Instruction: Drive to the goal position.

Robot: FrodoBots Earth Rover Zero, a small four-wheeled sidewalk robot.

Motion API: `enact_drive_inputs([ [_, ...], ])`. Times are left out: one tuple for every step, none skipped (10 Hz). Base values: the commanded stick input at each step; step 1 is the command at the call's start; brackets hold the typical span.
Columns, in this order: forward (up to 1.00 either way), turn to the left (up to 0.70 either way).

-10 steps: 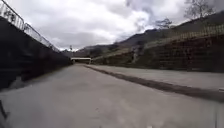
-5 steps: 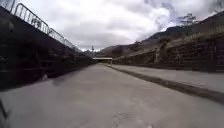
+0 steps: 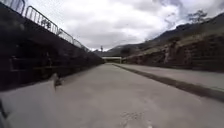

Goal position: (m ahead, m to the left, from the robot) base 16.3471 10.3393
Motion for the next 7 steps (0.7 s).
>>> enact_drive_inputs([
  [0.00,-0.45],
  [0.00,-0.45],
  [0.00,-0.45],
  [0.00,-0.45],
  [0.00,-0.45],
  [0.00,-0.45],
  [0.00,-0.45],
])
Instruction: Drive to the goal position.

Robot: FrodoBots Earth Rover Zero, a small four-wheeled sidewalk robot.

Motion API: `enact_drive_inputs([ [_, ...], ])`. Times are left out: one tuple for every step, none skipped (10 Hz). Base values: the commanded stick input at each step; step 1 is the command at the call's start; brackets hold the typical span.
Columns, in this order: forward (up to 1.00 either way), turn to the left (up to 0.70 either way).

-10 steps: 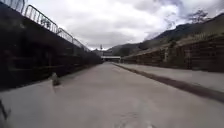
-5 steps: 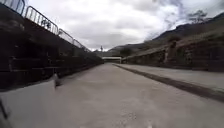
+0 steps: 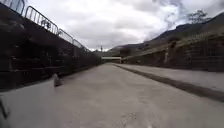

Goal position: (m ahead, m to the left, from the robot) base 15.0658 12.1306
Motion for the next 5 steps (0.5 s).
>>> enact_drive_inputs([
  [0.00,-0.45],
  [0.00,-0.45],
  [0.00,0.00],
  [0.00,0.00],
  [0.00,0.00],
])
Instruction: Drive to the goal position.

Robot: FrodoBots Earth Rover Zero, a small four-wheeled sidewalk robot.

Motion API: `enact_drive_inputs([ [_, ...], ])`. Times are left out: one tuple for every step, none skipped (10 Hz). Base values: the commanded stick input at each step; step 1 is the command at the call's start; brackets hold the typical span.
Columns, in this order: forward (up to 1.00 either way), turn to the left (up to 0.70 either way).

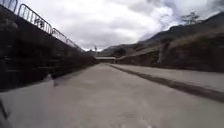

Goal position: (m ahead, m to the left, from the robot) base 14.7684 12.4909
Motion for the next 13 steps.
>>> enact_drive_inputs([
  [0.00,0.00],
  [0.00,0.00],
  [0.00,0.00],
  [0.00,0.00],
  [0.00,0.00],
  [0.00,0.00],
  [0.00,0.40],
  [0.00,0.25],
  [0.00,0.09],
  [0.00,0.00],
  [0.00,0.00],
  [0.00,0.00],
  [0.10,0.00],
])
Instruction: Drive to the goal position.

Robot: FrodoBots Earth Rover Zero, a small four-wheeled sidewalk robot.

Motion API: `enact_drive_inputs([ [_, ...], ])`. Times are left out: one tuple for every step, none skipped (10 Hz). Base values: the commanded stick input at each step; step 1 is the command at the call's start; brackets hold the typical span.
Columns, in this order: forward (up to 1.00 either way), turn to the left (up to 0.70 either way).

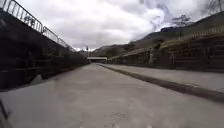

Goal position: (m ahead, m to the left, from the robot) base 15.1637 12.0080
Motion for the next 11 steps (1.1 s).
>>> enact_drive_inputs([
  [0.33,0.00],
  [0.56,0.00],
  [0.70,0.00],
  [0.70,0.00],
  [0.70,0.00],
  [0.70,0.00],
  [0.70,0.00],
  [0.70,0.00],
  [0.70,0.00],
  [0.70,0.00],
  [0.70,0.00],
])
